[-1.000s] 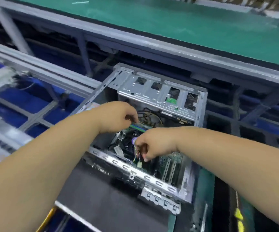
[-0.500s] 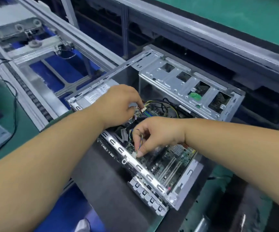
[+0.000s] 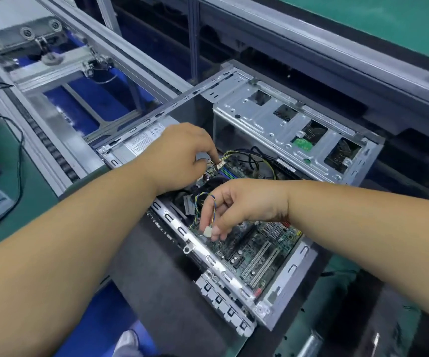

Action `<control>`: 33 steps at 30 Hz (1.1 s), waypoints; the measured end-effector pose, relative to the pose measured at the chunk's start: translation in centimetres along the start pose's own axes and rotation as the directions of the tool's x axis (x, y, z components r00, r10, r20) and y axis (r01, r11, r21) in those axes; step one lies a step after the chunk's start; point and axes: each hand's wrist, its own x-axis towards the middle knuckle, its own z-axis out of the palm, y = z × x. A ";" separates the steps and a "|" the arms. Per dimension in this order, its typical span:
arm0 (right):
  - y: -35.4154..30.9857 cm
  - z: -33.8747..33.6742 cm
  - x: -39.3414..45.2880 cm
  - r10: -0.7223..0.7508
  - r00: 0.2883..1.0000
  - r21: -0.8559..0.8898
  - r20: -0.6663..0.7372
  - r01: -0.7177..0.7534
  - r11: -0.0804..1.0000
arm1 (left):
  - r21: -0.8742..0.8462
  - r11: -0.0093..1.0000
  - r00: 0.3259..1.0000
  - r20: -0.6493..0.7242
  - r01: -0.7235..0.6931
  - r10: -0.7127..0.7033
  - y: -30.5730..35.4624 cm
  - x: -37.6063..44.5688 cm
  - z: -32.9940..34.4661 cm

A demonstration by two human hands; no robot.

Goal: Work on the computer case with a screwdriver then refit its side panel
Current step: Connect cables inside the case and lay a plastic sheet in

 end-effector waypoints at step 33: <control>-2.2 0.8 -2.3 0.100 0.745 -0.218 -0.659 -0.316 0.924 | -0.442 0.833 0.855 0.514 0.334 -0.070 1.9 1.0 -0.7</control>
